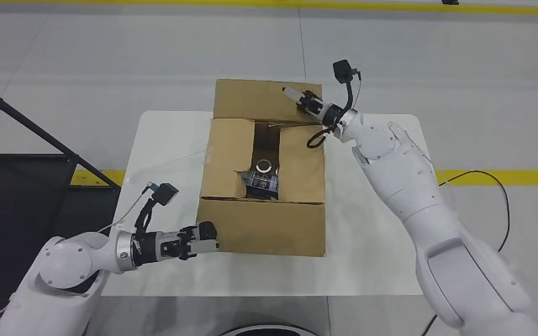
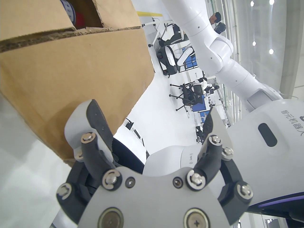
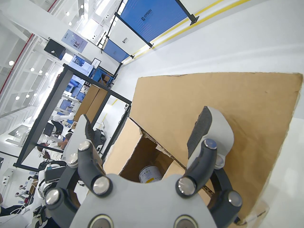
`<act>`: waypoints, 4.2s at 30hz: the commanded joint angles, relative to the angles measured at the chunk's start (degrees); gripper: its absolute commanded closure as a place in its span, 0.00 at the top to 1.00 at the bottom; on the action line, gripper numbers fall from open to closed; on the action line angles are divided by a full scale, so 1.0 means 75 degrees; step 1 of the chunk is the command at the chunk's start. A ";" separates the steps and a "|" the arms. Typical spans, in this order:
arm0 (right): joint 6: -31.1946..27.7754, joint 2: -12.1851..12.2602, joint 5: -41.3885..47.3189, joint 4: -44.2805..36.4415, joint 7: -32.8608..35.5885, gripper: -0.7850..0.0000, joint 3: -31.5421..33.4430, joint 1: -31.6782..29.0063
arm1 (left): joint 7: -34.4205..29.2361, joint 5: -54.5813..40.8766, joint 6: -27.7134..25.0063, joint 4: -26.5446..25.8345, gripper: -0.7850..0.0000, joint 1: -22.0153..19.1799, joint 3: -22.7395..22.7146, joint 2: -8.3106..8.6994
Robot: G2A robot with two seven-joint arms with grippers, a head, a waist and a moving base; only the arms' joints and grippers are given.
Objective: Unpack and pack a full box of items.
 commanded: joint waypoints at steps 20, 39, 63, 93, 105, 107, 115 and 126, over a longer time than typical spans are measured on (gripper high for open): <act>-0.0106 -0.0578 0.0106 0.1411 0.0270 1.00 0.0072 0.0524 | -0.0002 -0.0287 -0.0200 0.0180 1.00 -0.0096 0.0167 0.0054; 0.1017 -0.0891 0.2952 0.1096 0.5372 1.00 0.0739 0.0505 | 0.2001 -0.0520 -0.0928 0.0092 1.00 0.0881 -0.1230 0.0017; 0.1072 -0.1567 0.3597 0.1306 0.5370 1.00 0.0677 0.0029 | 0.2424 -0.0552 -0.1334 -0.0110 1.00 0.1616 -0.1635 -0.0064; -0.0088 -0.2843 0.3419 0.1361 0.4179 1.00 0.0120 0.0310 | 0.2987 -0.1086 -0.2189 0.0111 1.00 0.3334 -0.3476 -0.0249; -0.0286 -0.3359 0.2402 0.1737 0.3355 1.00 -0.0375 0.0321 | 0.2854 -0.1462 -0.2459 0.0175 1.00 0.3952 -0.4170 -0.0370; -0.0263 -0.3416 0.2326 0.1814 0.3336 1.00 -0.0401 0.0318 | 0.2829 -0.1495 -0.2459 0.0173 1.00 0.3971 -0.4184 -0.0385; -0.0189 -0.3567 0.2148 0.2037 0.3344 1.00 -0.0399 0.0327 | 0.2688 -0.1554 -0.2480 0.0184 1.00 0.3936 -0.4147 -0.0431; -0.0219 -0.3647 0.2073 0.2207 0.3394 1.00 -0.0250 0.0358 | 0.2585 -0.1562 -0.2433 0.0194 1.00 0.3878 -0.4136 -0.0489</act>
